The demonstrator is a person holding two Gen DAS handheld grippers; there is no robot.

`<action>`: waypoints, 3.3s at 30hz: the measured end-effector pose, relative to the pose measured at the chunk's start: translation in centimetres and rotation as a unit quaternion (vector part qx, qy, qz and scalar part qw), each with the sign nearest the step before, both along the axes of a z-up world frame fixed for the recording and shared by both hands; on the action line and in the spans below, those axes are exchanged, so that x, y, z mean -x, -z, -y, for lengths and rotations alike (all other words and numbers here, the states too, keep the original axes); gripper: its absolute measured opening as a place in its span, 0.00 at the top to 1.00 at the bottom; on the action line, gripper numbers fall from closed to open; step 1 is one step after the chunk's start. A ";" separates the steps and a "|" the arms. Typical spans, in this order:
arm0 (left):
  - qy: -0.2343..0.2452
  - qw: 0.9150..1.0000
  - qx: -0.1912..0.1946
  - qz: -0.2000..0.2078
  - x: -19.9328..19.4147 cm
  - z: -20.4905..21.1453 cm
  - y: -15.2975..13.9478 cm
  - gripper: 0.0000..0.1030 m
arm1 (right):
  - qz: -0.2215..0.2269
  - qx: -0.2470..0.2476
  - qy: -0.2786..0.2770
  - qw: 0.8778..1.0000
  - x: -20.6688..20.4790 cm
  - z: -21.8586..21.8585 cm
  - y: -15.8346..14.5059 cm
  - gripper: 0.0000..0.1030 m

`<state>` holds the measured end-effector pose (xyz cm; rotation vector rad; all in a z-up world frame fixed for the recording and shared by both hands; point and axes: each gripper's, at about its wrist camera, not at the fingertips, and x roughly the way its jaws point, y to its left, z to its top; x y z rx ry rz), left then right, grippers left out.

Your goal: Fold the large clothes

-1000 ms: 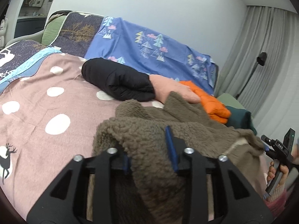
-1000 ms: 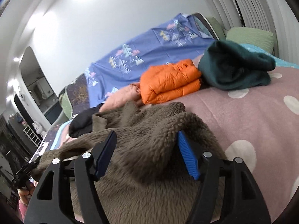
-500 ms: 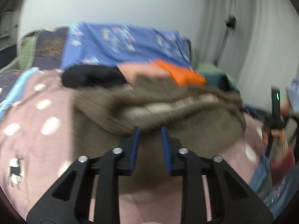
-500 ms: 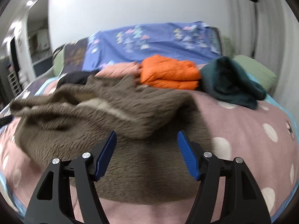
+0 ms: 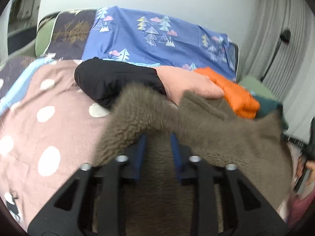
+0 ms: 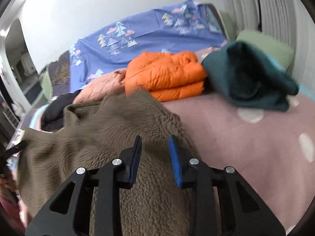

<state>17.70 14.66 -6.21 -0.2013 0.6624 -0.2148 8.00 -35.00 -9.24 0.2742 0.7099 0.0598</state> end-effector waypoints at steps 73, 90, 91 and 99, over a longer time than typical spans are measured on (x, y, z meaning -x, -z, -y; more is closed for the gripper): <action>0.061 0.995 -0.004 -0.083 -6.6 12.4 3.5 0.52 | -0.115 0.062 -0.047 0.990 -12.7 -11.2 4.8 0.43; 0.001 0.989 -0.135 -0.060 -5.2 9.9 5.9 0.38 | -0.131 0.080 -0.087 0.984 -15.2 -19.2 7.6 0.68; 0.001 0.990 -0.129 -0.062 -5.3 9.7 6.0 0.38 | -0.132 0.078 -0.087 0.984 -15.2 -19.2 7.6 0.68; 0.018 0.998 -0.033 -0.045 -4.3 6.4 4.7 0.34 | -0.130 0.095 -0.042 0.986 -10.1 -20.1 3.5 0.69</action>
